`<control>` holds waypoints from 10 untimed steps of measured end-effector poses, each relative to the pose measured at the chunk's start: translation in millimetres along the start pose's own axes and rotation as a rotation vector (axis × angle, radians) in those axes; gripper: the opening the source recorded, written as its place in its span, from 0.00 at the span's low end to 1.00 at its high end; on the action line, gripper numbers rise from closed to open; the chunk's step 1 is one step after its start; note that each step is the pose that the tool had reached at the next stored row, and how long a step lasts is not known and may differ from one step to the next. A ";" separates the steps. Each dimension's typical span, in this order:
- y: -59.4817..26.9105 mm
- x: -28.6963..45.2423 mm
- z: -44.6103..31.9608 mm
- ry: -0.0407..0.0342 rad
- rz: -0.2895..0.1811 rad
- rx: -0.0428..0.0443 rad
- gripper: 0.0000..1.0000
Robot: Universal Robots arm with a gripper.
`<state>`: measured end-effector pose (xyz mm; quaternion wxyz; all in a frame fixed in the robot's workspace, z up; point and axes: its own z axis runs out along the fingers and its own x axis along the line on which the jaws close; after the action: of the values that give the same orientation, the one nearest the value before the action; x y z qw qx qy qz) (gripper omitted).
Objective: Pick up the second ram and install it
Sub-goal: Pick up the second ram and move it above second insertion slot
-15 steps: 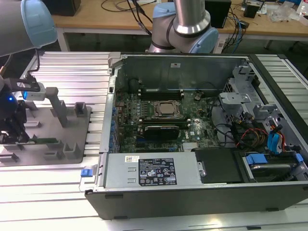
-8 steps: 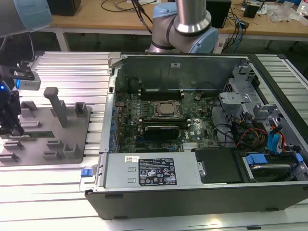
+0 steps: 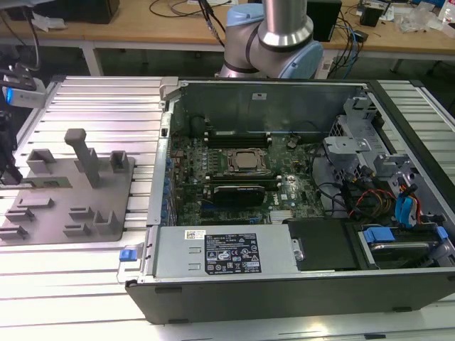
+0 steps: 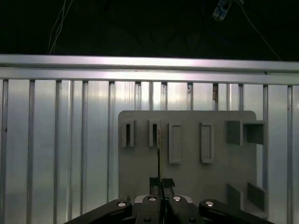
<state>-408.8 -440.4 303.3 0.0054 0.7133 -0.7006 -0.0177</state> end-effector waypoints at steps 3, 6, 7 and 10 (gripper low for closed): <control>0.4 -0.3 -12.4 0.0004 0.000 -0.0001 0.09; 0.7 -0.5 -24.3 0.0005 0.000 0.0000 0.09; 0.8 -0.5 -26.6 0.0004 0.000 0.0000 0.09; 0.9 -0.6 -35.6 0.0009 0.000 0.0000 0.09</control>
<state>-408.5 -440.4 339.0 0.0057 0.7133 -0.7006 -0.0174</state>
